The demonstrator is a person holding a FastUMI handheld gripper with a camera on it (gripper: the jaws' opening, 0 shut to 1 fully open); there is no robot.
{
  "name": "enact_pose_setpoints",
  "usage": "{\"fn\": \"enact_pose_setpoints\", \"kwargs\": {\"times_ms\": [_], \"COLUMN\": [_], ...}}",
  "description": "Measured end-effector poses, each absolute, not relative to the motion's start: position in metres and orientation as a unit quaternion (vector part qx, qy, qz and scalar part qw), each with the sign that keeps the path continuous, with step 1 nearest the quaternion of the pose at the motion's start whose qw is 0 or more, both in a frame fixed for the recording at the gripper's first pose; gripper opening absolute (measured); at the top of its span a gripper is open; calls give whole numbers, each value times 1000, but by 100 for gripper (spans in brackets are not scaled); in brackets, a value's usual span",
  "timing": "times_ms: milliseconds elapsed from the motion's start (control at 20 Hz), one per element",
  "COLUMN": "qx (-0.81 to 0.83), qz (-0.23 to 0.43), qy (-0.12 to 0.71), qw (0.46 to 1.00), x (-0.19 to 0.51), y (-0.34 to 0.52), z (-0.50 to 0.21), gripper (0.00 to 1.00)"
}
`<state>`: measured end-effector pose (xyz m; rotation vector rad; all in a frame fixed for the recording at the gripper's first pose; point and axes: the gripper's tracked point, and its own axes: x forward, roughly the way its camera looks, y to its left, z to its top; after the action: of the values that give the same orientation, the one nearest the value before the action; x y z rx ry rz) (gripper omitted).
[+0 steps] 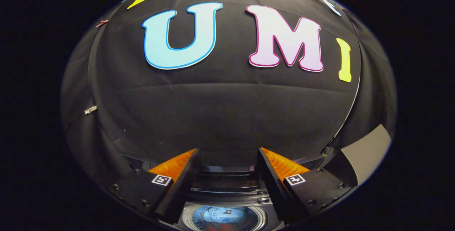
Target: Put the clothes into the washing machine and then close the washing machine lid.
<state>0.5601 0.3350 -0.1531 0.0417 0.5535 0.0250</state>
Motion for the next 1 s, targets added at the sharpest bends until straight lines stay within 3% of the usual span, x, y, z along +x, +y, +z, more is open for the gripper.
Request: {"fn": "enact_pose_setpoints", "kwargs": {"times_ms": [650,1000], "qx": [21,14], "qz": [-2,-12], "qy": [184,191], "qw": [983,981], "x": [510,471], "y": [332,332], "z": [-140,-138], "gripper": [100,100]}}
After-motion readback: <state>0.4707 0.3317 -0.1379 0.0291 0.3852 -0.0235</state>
